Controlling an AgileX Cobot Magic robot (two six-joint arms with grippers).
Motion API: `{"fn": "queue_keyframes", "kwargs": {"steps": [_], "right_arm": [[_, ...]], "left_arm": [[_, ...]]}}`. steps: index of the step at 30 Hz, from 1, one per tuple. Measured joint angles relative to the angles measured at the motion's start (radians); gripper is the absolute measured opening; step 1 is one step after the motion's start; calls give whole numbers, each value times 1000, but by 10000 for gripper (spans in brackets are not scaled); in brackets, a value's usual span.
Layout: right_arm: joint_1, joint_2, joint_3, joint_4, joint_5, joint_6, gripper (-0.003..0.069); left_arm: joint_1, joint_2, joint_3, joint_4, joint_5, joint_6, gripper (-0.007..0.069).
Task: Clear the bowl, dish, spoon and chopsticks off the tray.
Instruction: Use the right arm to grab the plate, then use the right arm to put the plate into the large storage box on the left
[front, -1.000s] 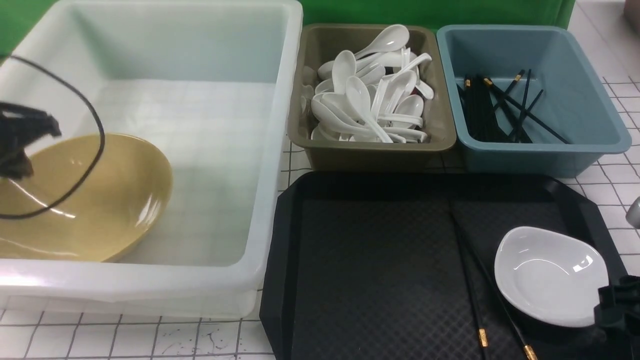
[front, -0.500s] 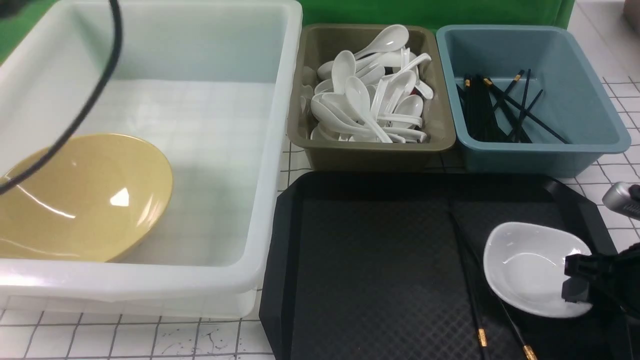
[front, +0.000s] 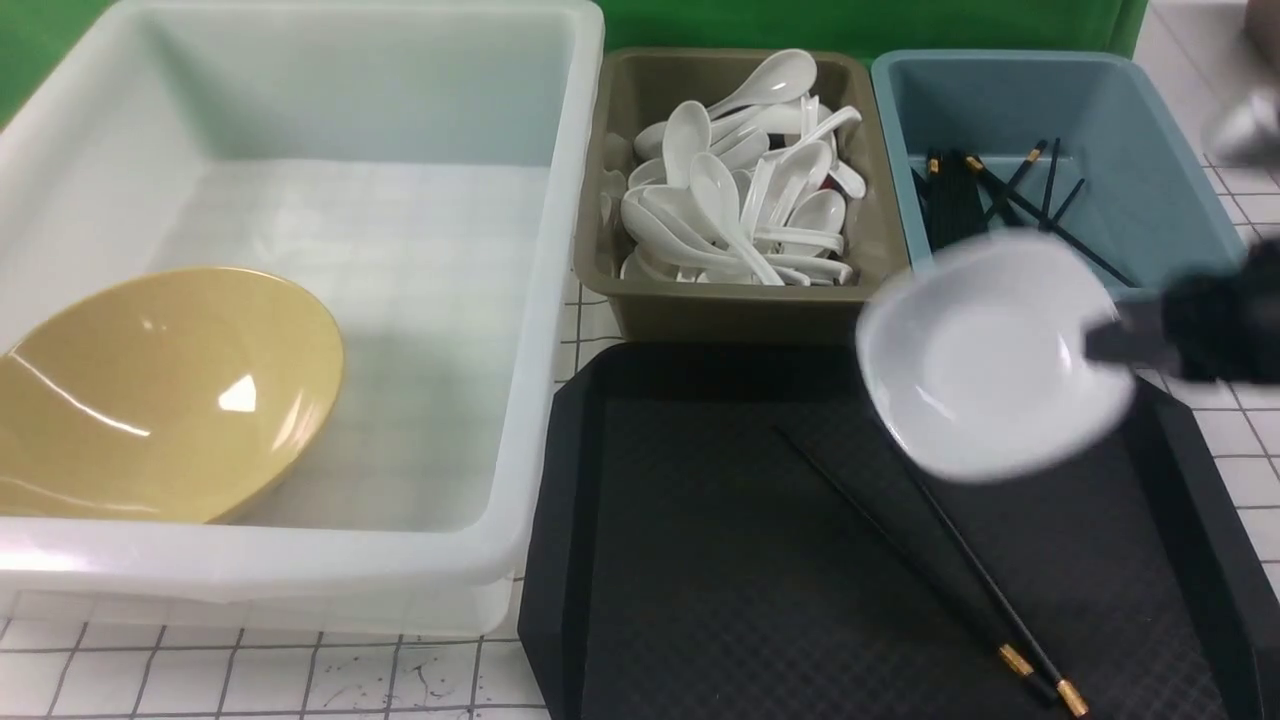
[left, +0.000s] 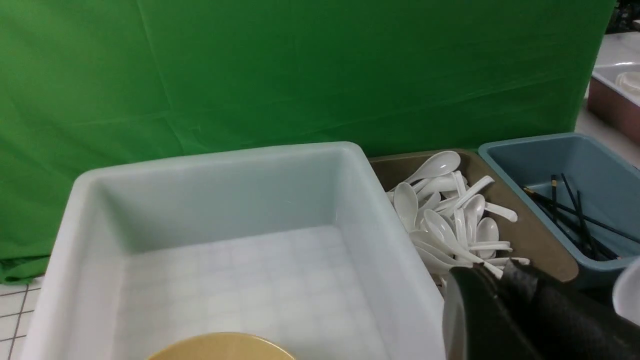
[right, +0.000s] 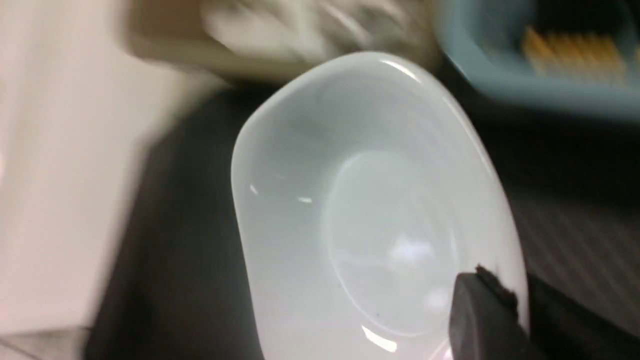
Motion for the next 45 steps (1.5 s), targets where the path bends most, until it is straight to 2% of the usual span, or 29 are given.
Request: {"fn": "queue_keyframes", "kwargs": {"steps": [4,6,8,12,15,19,23,28,33,35,42,45], "right_arm": [[249,131,-261,-10,-8,21,81],[323,206,-360,-46,-8,47,81],[469,360,-546,-200,3,166,81],[605,576,-826,-504,83,378,81],[666,745,-1072,-672,198,476,81],[708,910,-1307,-802,338,533,81],[719,1040,-1459,-867,447,578,81],[719,1084,-1483,-865,475,605,81],[720,1117,-1485,-748,501,624,103],[726,1124,-1487,-724,497,624,150],[735,1098,-1490,-702,551,598,397],[730,1012,-1445,-704,580,576,428]], "left_arm": [[0,-44,86,0,-18,-16,35],[0,-52,107,0,-19,-24,35],[0,-80,131,0,-6,-38,35],[0,-139,132,-3,6,-41,35],[0,-175,132,-9,41,-41,35],[0,-179,132,-11,110,-42,35],[0,-179,132,-11,172,-42,35],[0,-179,132,-11,190,-42,35],[0,-179,132,-11,190,-42,35],[0,-179,132,-11,190,-42,35],[0,-179,145,-8,189,-42,35],[0,-179,188,-6,187,-42,35]]}}
